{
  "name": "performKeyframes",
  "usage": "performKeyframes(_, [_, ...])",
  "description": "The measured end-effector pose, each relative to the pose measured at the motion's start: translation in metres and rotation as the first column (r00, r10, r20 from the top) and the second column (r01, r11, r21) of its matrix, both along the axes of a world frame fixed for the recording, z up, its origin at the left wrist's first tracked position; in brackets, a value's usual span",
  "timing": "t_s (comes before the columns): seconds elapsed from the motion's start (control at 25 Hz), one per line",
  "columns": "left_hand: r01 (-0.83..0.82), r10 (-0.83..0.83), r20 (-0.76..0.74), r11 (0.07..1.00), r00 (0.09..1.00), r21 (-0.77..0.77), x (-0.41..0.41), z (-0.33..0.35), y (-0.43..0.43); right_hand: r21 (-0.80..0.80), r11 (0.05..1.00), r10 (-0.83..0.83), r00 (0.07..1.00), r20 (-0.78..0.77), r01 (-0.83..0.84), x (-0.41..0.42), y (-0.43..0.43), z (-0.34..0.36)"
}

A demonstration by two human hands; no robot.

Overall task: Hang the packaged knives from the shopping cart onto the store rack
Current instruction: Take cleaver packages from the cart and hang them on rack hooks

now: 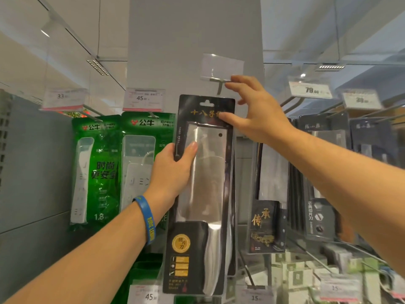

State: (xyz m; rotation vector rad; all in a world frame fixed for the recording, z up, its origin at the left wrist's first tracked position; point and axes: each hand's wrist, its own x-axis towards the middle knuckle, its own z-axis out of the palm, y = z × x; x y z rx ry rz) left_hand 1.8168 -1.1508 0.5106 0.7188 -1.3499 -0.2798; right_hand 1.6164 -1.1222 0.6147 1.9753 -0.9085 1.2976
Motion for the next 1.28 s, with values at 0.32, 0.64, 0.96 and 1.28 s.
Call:
performKeyframes(0.32, [-0.054, 0.054, 0.164, 0.999, 0.985, -0.003, -0.013, 0.013, -0.001, -0.003, 1.000, 0.007, 0.999, 0.034, -0.007, 0.002, -0.001, 0.000])
performKeyframes(0.64, [-0.087, 0.088, 0.135, 0.996, 0.987, -0.011, -0.016, 0.011, 0.003, 0.032, 0.992, 0.111, 0.961, 0.251, -0.123, 0.007, -0.012, -0.018])
performKeyframes(0.96, [0.003, -0.003, 0.003, 0.999, 1.000, 0.043, -0.022, 0.017, 0.007, 0.153, 0.867, 0.281, 0.717, 0.638, -0.475, 0.018, -0.020, -0.011])
performKeyframes(1.28, [0.010, -0.015, 0.035, 0.988, 0.999, 0.154, -0.018, 0.007, -0.014, 0.337, 0.834, 0.153, 0.769, 0.620, -0.437, 0.022, -0.044, -0.020])
